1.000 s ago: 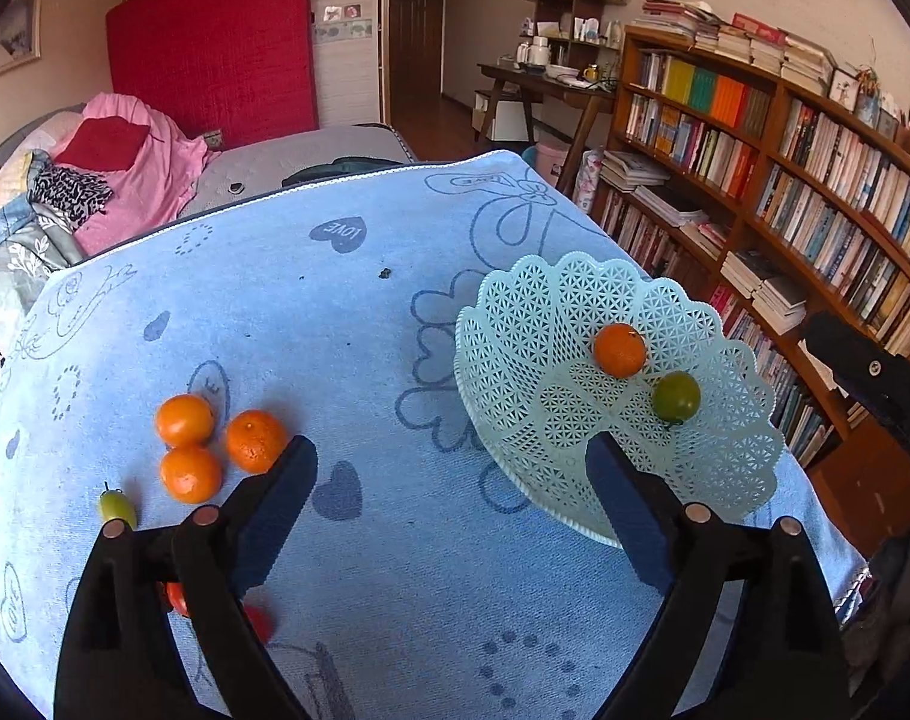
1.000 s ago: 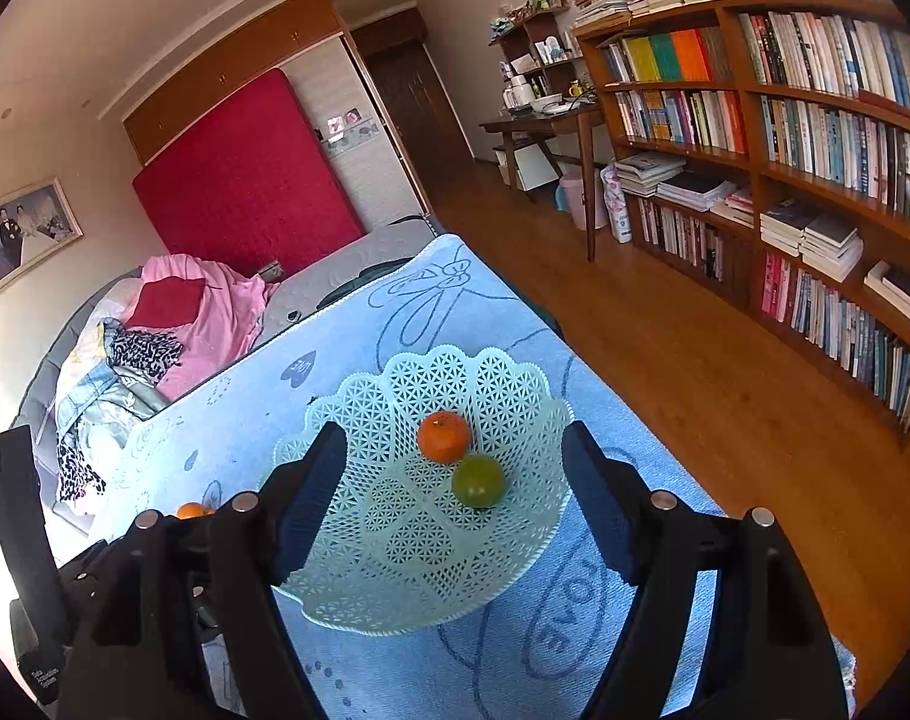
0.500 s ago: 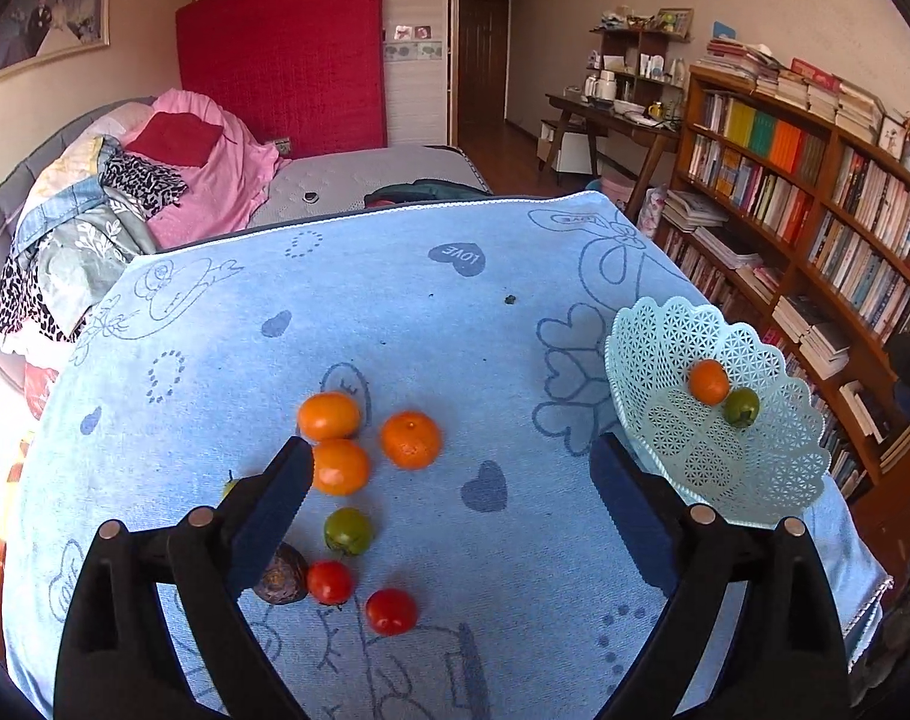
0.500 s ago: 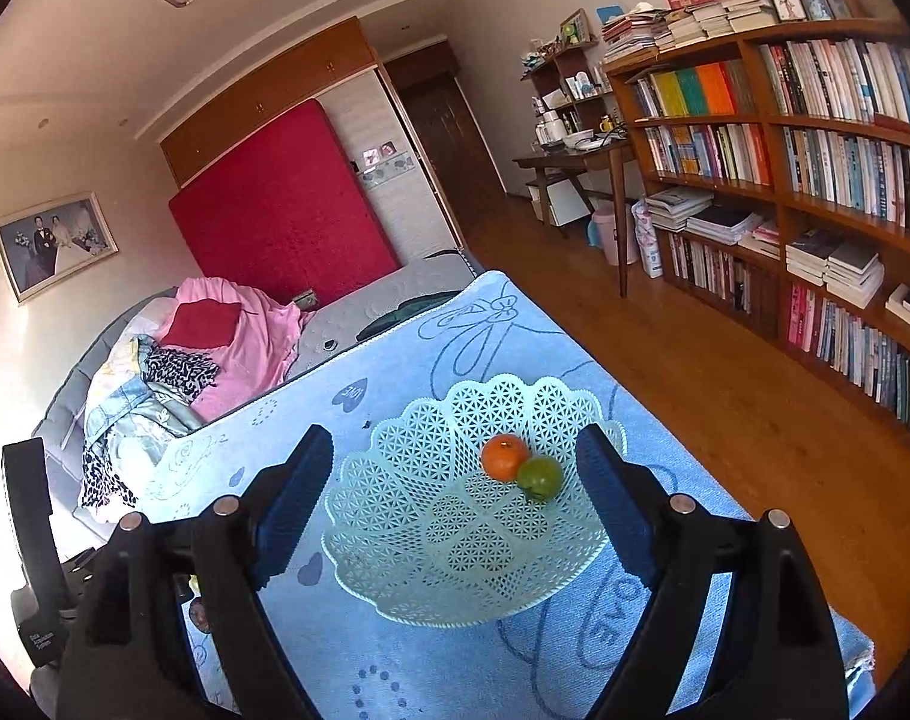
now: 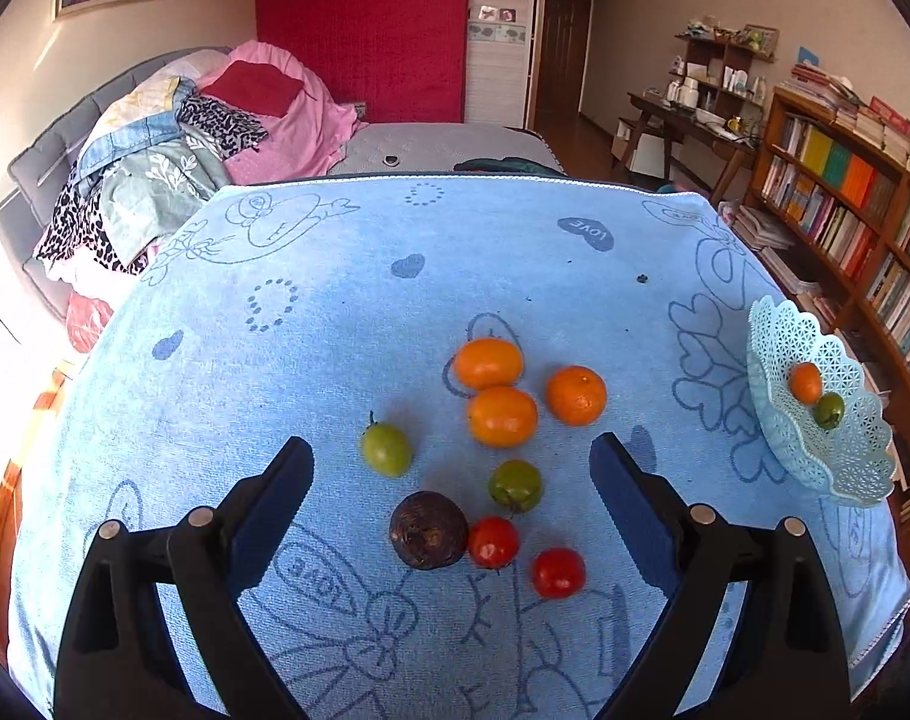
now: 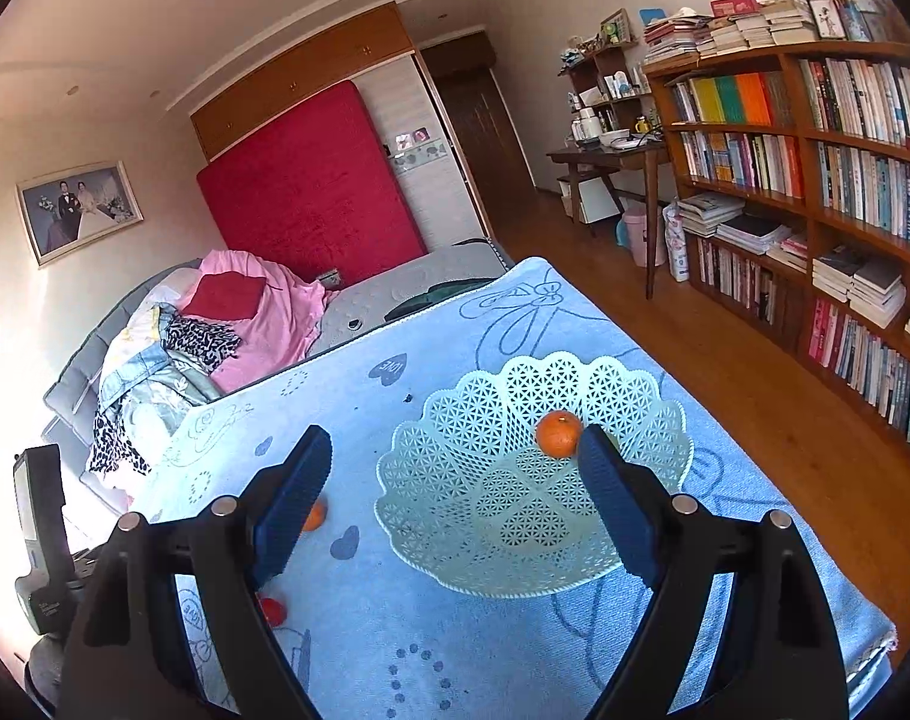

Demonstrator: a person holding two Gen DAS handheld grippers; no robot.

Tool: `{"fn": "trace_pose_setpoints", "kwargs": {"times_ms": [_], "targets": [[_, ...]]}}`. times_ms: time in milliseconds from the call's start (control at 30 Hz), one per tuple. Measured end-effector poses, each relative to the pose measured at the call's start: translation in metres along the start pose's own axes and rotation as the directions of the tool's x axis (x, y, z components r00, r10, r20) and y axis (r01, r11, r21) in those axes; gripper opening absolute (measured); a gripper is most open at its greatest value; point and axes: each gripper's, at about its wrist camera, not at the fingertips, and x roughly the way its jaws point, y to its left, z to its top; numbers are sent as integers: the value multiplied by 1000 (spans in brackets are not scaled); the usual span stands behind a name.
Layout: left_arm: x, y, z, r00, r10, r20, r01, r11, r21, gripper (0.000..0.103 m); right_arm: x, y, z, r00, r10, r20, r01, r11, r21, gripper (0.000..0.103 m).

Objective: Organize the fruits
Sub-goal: 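Move both open grippers back toward the fruit cluster, then close the left gripper around the dark brown round fruit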

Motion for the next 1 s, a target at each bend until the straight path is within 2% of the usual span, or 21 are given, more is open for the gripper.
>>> {"fn": "trace_pose_setpoints", "kwargs": {"times_ms": [367, 1000], "targets": [[24, 30, -16, 998, 39, -57, -42, 997, -59, 92, 17, 20, -17, 998, 23, -61, -25, 999, -47, 86], [59, 37, -29, 990, 43, -135, -55, 994, -91, 92, 53, 55, -61, 980, 53, -191, -81, 987, -138, 86]]}}
